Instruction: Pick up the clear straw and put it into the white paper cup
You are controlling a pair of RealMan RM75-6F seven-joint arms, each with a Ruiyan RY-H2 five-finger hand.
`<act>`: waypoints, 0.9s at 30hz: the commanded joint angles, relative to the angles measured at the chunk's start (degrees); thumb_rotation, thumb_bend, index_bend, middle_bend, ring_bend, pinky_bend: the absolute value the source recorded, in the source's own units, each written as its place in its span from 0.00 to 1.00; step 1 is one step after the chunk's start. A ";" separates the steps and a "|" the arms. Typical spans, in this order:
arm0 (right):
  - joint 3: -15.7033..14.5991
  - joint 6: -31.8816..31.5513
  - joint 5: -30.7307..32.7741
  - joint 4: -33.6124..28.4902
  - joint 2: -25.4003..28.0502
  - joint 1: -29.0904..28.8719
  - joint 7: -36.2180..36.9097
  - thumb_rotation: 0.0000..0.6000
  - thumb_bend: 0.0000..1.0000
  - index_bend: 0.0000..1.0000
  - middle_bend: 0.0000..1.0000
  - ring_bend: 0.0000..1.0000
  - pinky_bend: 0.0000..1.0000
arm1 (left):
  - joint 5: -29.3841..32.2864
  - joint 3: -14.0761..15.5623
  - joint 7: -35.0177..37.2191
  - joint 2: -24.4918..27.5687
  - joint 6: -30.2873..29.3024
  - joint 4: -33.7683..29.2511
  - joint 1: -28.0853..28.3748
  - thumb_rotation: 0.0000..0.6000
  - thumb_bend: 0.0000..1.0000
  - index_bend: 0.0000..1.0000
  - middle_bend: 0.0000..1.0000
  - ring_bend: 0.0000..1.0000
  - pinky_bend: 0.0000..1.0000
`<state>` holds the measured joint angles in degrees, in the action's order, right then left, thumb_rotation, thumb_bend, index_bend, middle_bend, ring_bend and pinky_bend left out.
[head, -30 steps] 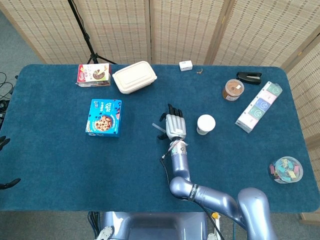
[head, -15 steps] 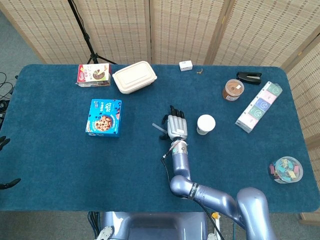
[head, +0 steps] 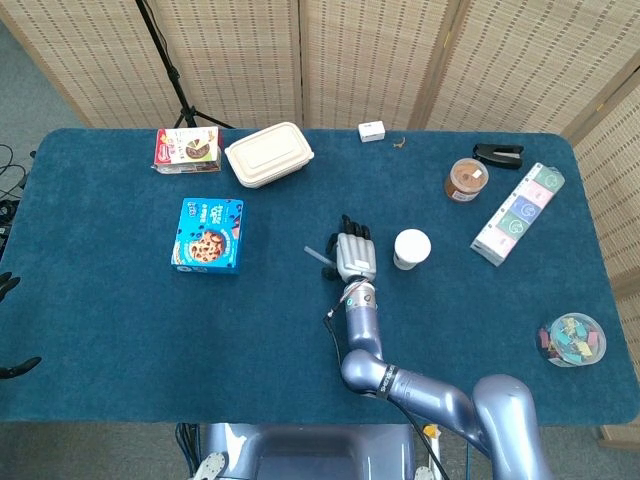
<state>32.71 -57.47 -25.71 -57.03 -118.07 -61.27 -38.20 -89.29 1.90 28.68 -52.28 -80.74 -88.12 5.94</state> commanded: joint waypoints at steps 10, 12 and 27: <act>0.01 0.73 1.51 0.60 0.07 -0.26 -0.77 1.00 0.37 0.48 0.00 0.00 0.00 | 0.06 -0.01 -0.14 -0.01 0.17 -0.12 0.03 1.00 0.01 0.00 0.00 0.00 0.00; -0.02 0.79 1.68 0.64 0.09 -0.31 -0.90 1.00 0.39 0.49 0.00 0.00 0.00 | 0.03 0.01 -0.19 0.01 0.18 -0.16 0.02 1.00 0.00 0.00 0.00 0.00 0.00; -0.42 0.58 1.97 0.64 0.11 -0.21 -0.81 1.00 0.47 0.54 0.00 0.00 0.00 | -0.05 0.04 -0.14 0.06 0.11 -0.22 -0.06 1.00 0.00 0.00 0.00 0.00 0.00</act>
<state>32.29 -56.85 -23.69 -56.35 -117.98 -61.52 -39.07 -89.35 1.94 28.54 -52.22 -80.63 -88.33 5.88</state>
